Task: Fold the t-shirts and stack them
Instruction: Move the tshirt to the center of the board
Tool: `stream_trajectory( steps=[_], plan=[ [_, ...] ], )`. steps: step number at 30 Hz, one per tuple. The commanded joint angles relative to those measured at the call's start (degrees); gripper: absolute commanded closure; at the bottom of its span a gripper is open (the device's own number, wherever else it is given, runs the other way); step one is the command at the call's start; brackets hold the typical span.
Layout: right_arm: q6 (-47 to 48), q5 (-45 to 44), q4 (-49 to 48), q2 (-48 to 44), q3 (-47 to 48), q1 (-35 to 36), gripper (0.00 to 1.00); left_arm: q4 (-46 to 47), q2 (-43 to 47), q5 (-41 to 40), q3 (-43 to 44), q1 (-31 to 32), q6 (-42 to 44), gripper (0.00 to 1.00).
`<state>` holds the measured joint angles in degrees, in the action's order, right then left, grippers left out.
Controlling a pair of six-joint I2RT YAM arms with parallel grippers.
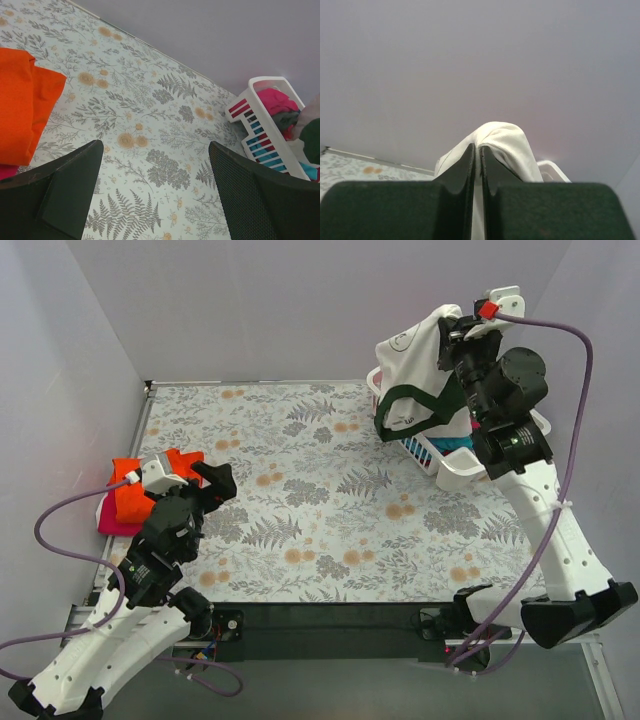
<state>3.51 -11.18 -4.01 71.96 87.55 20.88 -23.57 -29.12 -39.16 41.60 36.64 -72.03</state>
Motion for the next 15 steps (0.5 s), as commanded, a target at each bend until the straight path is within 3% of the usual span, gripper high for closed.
stream_trajectory(
  steps=[1, 9, 15],
  plan=[
    [2.6, 3.1, -5.0, -3.8, 4.2, 4.2, 0.99, -1.0, -0.1, -0.5, 0.6, 0.5, 0.2, 0.21],
    [6.8, 2.3, -4.3, -4.4, 8.4, 17.6, 0.99, -1.3, 0.1, 0.7, 1.1, 1.2, 0.3, 0.2],
    [9.8, -3.8, -6.2, -1.6, 4.7, 28.0, 0.99, -2.4, 0.5, 0.6, 2.7, 1.5, -0.2, 0.21]
  ],
)
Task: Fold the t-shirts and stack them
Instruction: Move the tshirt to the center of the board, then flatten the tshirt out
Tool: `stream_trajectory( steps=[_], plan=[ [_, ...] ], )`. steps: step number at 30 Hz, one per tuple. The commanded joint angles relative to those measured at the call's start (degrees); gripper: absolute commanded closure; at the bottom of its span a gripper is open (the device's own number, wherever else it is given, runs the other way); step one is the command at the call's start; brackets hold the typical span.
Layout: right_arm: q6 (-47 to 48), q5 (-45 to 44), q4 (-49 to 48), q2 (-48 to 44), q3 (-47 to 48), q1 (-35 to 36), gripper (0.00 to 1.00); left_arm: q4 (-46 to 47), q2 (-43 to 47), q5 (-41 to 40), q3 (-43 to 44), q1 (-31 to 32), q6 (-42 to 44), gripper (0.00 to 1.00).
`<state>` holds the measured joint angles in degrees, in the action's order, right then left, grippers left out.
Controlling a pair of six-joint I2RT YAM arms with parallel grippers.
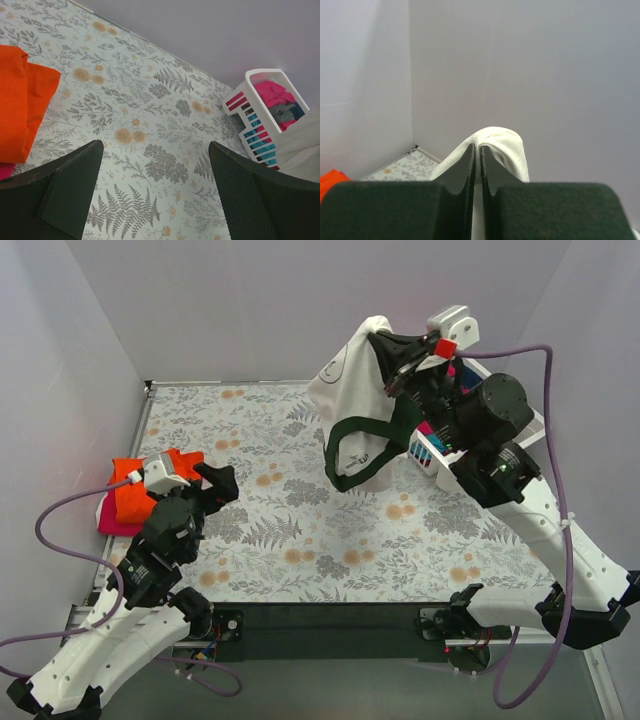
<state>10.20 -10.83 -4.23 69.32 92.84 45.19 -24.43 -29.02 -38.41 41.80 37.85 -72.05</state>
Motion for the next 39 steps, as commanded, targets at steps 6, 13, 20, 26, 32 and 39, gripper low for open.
stream_trajectory(
  steps=[6, 13, 20, 26, 32, 39],
  plan=[
    [-2.9, -8.2, -7.0, 11.3, -7.7, 6.2, 0.56, -4.2, -1.7, -1.6, 5.0, 0.3, -1.7, 0.23],
    [-8.7, -12.6, -2.6, 12.4, -15.3, 6.1, 0.05, -0.4, -8.3, 5.3, 3.4, 0.3, -2.0, 0.27],
    [-16.7, -18.8, -2.1, -3.0, -37.3, 3.7, 0.04, 13.4, -21.4, 13.5, -3.5, 5.8, -1.2, 0.31],
    [-23.3, -17.2, -1.0, -6.4, -50.3, 3.6, 0.07, 18.4, -34.3, 10.6, 1.0, 17.2, 0.3, 0.3],
    [-27.0, -13.0, 2.0, -4.5, -54.3, 3.6, 0.11, 22.0, -45.3, 8.6, 4.2, 20.0, 2.0, 0.28],
    [-29.8, -10.4, 1.2, -4.5, -60.2, 3.6, 0.12, 22.8, -56.0, 6.8, 8.6, 19.9, 4.5, 0.24]
  ],
)
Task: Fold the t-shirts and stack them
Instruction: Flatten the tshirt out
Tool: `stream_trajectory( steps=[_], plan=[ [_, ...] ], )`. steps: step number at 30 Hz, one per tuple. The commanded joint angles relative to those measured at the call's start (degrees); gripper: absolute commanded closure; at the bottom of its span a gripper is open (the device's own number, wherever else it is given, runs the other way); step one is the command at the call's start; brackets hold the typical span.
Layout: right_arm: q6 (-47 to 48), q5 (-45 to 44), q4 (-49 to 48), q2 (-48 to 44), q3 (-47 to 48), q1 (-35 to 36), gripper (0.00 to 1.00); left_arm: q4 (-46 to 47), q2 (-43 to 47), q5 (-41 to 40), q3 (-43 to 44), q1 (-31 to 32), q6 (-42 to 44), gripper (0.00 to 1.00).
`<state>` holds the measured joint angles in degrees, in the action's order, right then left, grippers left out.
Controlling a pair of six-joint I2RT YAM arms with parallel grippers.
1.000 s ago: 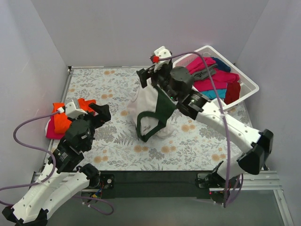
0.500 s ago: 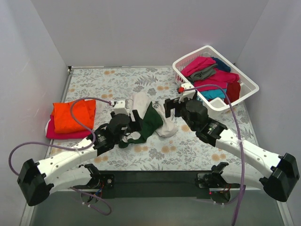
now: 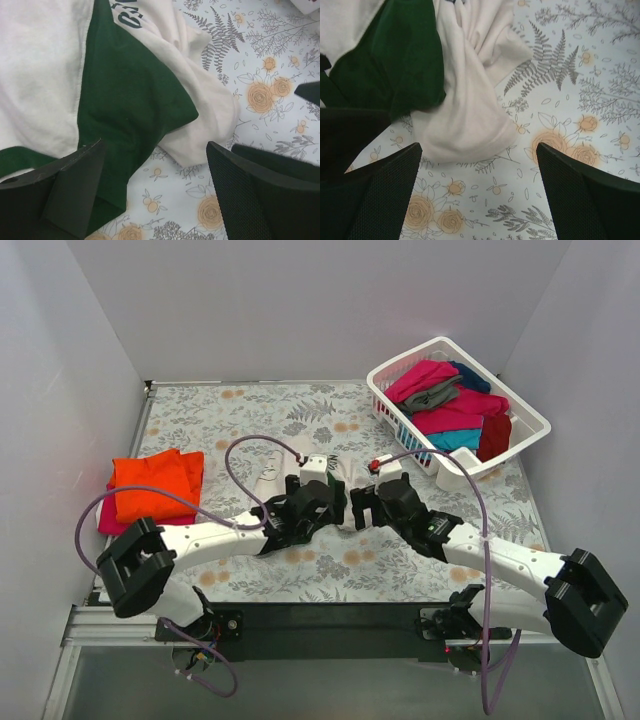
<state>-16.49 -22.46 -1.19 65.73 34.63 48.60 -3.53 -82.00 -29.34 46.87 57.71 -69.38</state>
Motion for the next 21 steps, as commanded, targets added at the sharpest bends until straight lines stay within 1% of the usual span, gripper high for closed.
stream_trajectory(
  steps=[1, 4, 8, 11, 12, 14, 15, 16, 18, 19, 20, 21],
  plan=[
    [-3.2, 0.9, -2.0, -1.1, -2.5, 0.2, 0.12, 1.8, -4.2, -2.6, 4.0, 0.0, 1.8, 0.24],
    [-3.4, -1.8, -1.7, -2.7, -4.0, 0.1, 0.11, 1.8, -8.5, -4.7, 5.8, -0.1, 2.0, 0.22],
    [-3.0, -2.4, -0.7, -6.7, -5.7, -0.9, 0.09, 1.6, -12.4, -6.4, 7.7, -1.0, 2.1, 0.22],
    [-3.0, -2.2, -0.6, -8.7, -7.0, -1.6, 0.09, 1.8, -14.7, -6.1, 8.4, -1.6, 2.2, 0.25],
    [-3.0, -2.0, -0.6, -9.0, -7.2, -1.6, 0.09, 1.8, -15.1, -6.3, 8.5, -1.7, 2.3, 0.31],
    [-2.8, -0.6, -0.7, -8.7, -7.0, -1.7, 0.09, 1.8, -16.1, -6.7, 8.9, -1.7, 2.7, 0.38],
    [-2.8, 0.3, -0.9, -8.4, -6.8, -1.7, 0.09, 1.8, -16.4, -7.1, 9.0, -1.9, 2.8, 0.48],
    [-2.8, 2.4, -1.8, -7.9, -6.6, -1.7, 0.09, 1.8, -16.4, -7.4, 8.9, -2.1, 2.9, 0.54],
    [-2.8, 4.6, -2.8, -6.3, -6.2, -1.7, 0.11, 1.7, -15.6, -7.7, 8.4, -2.3, 2.5, 0.75],
    [-2.8, 6.5, -3.4, -5.6, -6.1, -1.6, 0.12, 1.7, -15.0, -8.2, 8.1, -2.3, 2.3, 0.96],
    [-2.8, 7.3, -4.5, -4.2, -6.0, -1.5, 0.13, 1.9, -13.4, -8.4, 7.0, -2.6, 1.9, 1.0],
    [-2.9, 8.0, -5.3, -3.5, -5.7, -1.3, 0.14, 1.9, -12.6, -8.5, 6.5, -3.0, 1.9, 1.0]
  ],
)
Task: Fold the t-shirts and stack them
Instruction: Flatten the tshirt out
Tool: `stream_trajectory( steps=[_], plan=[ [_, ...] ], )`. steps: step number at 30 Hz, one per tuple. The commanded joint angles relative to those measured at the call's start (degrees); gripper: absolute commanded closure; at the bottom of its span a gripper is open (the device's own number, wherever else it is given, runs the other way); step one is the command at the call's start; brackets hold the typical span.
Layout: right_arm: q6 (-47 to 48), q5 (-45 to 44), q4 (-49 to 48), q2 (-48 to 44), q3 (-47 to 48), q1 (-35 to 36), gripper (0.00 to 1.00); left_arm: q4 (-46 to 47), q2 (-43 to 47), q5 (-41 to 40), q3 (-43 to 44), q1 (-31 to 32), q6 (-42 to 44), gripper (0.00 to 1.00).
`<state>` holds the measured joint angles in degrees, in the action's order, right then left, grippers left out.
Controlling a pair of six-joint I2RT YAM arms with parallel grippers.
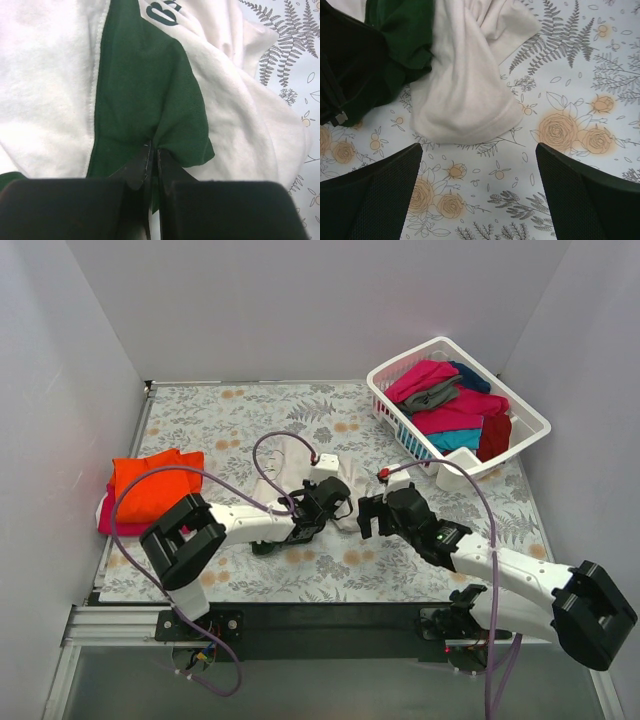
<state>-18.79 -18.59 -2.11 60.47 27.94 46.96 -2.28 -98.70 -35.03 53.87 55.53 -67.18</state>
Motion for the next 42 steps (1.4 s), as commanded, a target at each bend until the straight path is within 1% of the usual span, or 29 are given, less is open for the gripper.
stream_trajectory(
  steps=[1, 4, 8, 13, 15, 16, 17, 19, 20, 21, 22, 24, 25, 27, 28, 30, 31, 34, 35, 36, 38, 39, 41, 42],
  plan=[
    [-0.8, 5.2, -4.8, 3.3, 1.1, 0.7, 0.14, 0.9, 5.1, -2.8, -1.2, -1.2, -0.3, 1.0],
    [-1.2, 6.5, -6.3, 7.0, 2.9, 1.2, 0.15, 0.8, 9.1, -2.4, -3.6, -2.6, -0.3, 1.0],
    [-1.3, 6.1, -7.3, 11.9, 5.4, 1.6, 0.15, 1.1, 15.0, 0.3, -6.7, -4.6, -0.3, 1.0],
    [-0.6, 5.6, -9.2, 19.1, 9.0, 1.7, 0.13, 0.4, 18.4, 2.0, -8.9, -6.6, -0.1, 1.0],
    [-0.3, 5.8, -10.2, 21.2, 9.8, 1.7, 0.19, 0.1, 19.7, 2.4, -9.3, -7.4, 0.0, 1.0],
    [-0.3, 5.8, -10.2, 23.0, 10.4, 1.7, 0.25, -0.3, 20.1, 2.6, -9.8, -7.7, 0.0, 1.0],
    [0.0, 5.9, -10.1, 23.9, 11.3, 1.7, 0.47, -0.6, 21.2, 2.7, -9.9, -8.1, 0.0, 1.0],
    [0.2, 6.3, -10.0, 25.0, 11.8, 1.8, 0.73, -1.9, 22.6, 2.6, -10.6, -9.3, 0.0, 1.0],
    [0.5, 5.9, -10.0, 25.0, 11.8, 1.7, 0.96, -2.4, 24.3, 2.6, -10.8, -9.8, 0.0, 1.0],
    [0.8, 5.6, -9.8, 24.5, 11.7, 1.7, 0.99, -2.7, 25.4, 2.6, -11.1, -11.0, 0.0, 1.0],
    [1.0, 4.4, -9.1, 22.8, 11.7, 1.7, 0.99, -3.8, 26.5, 2.4, -11.2, -11.6, 0.1, 1.0],
    [2.5, 2.3, -4.9, 19.6, 12.7, 1.7, 0.99, -5.0, 30.3, 2.1, -11.3, -13.5, 0.4, 1.0],
    [3.0, -0.5, -3.1, 15.4, 13.2, 1.7, 0.99, -6.5, 31.6, 1.7, -11.2, -14.1, 0.6, 1.0],
    [4.8, -3.7, 2.0, 10.2, 14.8, 1.7, 0.99, -8.5, 35.5, -0.1, -9.3, -15.7, 1.3, 1.0],
    [5.6, -6.4, 4.2, 5.0, 15.3, 1.7, 0.99, -10.4, 37.9, -0.5, -8.5, -16.2, 1.6, 1.0],
    [6.9, -8.7, 9.0, 0.4, 17.0, 1.7, 0.99, -11.5, 39.7, -1.0, -5.4, -17.6, 3.4, 1.0],
    [7.9, -10.9, 10.6, -3.2, 19.1, 1.7, 0.99, -12.8, 40.4, -1.5, -4.0, -18.0, 3.6, 1.0],
    [8.9, -14.7, 16.1, -8.0, 22.3, 1.7, 0.99, -14.5, 41.5, -3.2, 0.1, -19.5, 5.6, 1.0],
    [9.2, -15.8, 17.0, -8.9, 22.7, 1.7, 0.99, -14.7, 41.0, -3.8, 0.8, -19.9, 6.3, 1.0],
    [9.2, -16.9, 17.7, -9.7, 22.7, 1.7, 0.99, -14.8, 40.7, -5.8, 1.4, -21.5, 6.9, 1.0],
    [9.6, -20.4, 17.9, -11.8, 21.5, 1.6, 0.99, -15.0, 38.8, -6.9, 2.5, -24.5, 6.8, 1.0],
    [9.6, -21.5, 17.9, -12.1, 21.0, 1.6, 0.99, -15.1, 38.1, -4.7, 2.6, -28.4, 6.4, 0.97],
    [9.6, -23.3, 18.4, -12.3, 20.1, 1.2, 0.99, -14.6, 35.4, -2.3, 2.5, -32.2, 5.0, 0.66],
    [9.4, -23.5, 18.5, -12.0, 19.8, 0.9, 0.99, -14.4, 34.4, -1.1, 2.6, -34.7, 4.7, 0.53]
  ],
)
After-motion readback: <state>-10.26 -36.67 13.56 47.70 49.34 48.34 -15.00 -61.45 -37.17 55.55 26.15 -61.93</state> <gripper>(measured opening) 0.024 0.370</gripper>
